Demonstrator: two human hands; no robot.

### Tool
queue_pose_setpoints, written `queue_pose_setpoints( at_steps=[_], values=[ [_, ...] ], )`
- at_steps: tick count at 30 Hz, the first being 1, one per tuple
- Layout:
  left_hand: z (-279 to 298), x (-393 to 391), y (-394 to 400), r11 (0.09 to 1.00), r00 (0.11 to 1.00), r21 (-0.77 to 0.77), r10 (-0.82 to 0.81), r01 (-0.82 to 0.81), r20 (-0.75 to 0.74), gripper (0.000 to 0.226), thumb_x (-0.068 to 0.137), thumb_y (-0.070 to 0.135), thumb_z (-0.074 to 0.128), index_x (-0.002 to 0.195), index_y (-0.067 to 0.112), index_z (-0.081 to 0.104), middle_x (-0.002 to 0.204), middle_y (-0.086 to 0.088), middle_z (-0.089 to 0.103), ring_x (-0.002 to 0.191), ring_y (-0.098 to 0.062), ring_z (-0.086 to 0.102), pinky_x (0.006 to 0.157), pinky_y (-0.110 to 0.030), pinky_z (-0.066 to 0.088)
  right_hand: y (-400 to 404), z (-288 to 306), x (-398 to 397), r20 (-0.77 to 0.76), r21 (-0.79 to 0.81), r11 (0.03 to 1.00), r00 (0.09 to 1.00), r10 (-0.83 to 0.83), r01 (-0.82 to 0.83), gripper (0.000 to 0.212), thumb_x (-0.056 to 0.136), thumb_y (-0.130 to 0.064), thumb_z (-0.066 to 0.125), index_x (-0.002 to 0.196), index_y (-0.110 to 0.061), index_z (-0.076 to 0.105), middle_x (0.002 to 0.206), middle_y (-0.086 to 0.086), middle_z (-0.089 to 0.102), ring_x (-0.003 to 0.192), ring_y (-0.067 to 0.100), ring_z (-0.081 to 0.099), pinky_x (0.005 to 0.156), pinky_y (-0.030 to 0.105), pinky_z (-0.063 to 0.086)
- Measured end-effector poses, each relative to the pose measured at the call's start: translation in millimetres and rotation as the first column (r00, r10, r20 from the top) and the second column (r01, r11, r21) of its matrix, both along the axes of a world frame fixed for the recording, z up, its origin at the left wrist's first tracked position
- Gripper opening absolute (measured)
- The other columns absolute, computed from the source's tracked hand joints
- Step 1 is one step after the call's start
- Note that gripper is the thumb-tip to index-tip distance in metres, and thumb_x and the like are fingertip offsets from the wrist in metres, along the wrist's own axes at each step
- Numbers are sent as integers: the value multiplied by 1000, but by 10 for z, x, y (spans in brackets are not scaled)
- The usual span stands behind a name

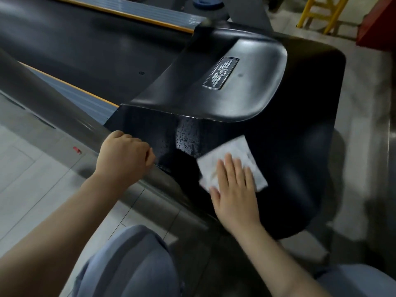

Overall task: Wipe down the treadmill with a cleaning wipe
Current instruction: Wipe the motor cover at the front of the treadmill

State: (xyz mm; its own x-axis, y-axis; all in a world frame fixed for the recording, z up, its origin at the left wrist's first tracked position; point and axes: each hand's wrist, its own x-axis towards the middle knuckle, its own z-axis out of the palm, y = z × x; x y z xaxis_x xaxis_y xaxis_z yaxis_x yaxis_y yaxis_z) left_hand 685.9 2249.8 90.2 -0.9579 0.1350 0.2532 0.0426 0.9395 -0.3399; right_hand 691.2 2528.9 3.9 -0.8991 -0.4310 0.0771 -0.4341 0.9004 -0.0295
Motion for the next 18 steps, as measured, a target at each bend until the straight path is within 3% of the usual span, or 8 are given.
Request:
queue_pose_setpoints(
  at_steps=[3,7,10,14,18],
  values=[
    [14,-10,37,999,999,-11,36,-36,12,43,91,27,39,49,19,47,48,-2,53,49,-26,51,67,-36,39,314,-146,434,11,14,999,999,43,-43,74,96,-38,47,155,-5,16,163,17,4,150,34,7,120,52,15],
    [-1,12,68,998,998,-17,64,-64,26,44,91,27,39,48,18,48,48,-2,52,50,-25,50,69,-36,40,-36,89,-479,33,-65,993,995,-96,98,80,91,-56,29,154,-6,23,161,17,16,148,34,18,119,51,15],
    [6,9,47,998,996,-13,68,-68,64,46,92,28,36,49,17,52,50,-1,53,53,-24,53,72,-37,42,-201,257,-1076,82,-81,968,969,-232,239,77,95,-56,26,155,-9,15,163,16,9,150,33,11,121,49,9],
    [30,33,56,998,995,12,64,-66,72,52,93,31,31,47,17,50,47,0,49,50,-23,50,72,-38,43,108,108,-256,27,-92,972,977,-213,215,76,95,-50,37,155,-7,19,162,17,12,149,33,13,120,50,13],
    [38,5,65,996,992,24,83,-86,95,49,91,31,32,45,18,43,46,1,45,49,-23,47,70,-37,40,431,-67,507,95,-60,962,961,-261,267,77,95,-50,37,155,-7,16,162,16,9,150,33,9,120,53,16]
  ],
)
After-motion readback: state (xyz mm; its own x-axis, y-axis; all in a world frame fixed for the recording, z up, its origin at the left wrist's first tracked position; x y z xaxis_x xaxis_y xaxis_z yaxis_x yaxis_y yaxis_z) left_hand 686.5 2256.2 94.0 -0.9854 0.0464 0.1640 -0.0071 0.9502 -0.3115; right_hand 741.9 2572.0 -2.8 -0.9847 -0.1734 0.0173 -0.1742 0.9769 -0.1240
